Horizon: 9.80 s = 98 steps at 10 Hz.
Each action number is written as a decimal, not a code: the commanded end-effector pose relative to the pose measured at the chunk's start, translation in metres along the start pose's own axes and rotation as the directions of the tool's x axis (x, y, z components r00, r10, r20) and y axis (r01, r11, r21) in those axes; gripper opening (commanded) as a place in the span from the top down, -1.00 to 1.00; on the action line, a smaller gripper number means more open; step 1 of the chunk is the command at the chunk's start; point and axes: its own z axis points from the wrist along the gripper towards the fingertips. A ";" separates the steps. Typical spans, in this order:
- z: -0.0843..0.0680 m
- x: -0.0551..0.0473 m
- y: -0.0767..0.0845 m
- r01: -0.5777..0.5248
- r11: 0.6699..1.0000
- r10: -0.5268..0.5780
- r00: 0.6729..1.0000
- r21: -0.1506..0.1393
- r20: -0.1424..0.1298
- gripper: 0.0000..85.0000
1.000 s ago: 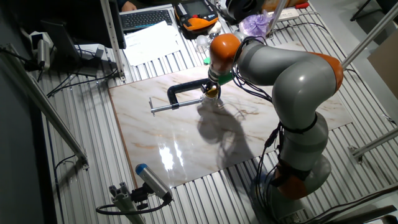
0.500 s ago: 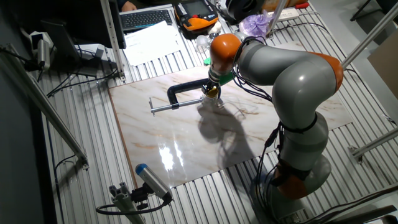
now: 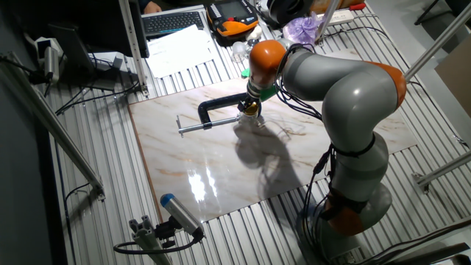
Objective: Screw the lid onto the jar
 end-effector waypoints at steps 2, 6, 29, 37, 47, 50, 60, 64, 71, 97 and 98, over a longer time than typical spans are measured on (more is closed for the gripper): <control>0.002 0.001 0.000 -0.003 1.000 0.003 1.000 0.000 0.002 -1.00; 0.005 0.001 0.001 -0.009 1.000 0.009 1.000 0.003 -0.002 -1.00; 0.015 0.000 0.000 -0.076 0.997 0.077 0.997 0.027 -0.026 0.20; 0.016 0.000 0.000 -0.134 0.991 0.135 0.989 0.013 -0.053 1.00; 0.015 0.000 0.000 -0.217 0.976 0.218 0.975 0.010 -0.051 1.00; 0.015 0.000 0.000 -0.250 0.968 0.250 0.967 0.007 -0.053 1.00; 0.014 -0.001 0.000 -0.397 0.917 0.398 0.915 0.016 -0.063 1.00; 0.015 0.000 0.000 -0.453 0.891 0.453 0.889 0.015 -0.065 1.00; 0.014 0.000 0.001 -0.497 0.866 0.499 0.866 0.053 -0.038 1.00; 0.015 0.000 0.001 -0.819 0.563 0.824 0.566 0.110 -0.007 1.00; 0.015 0.000 0.001 -0.824 0.556 0.829 0.559 0.111 -0.002 1.00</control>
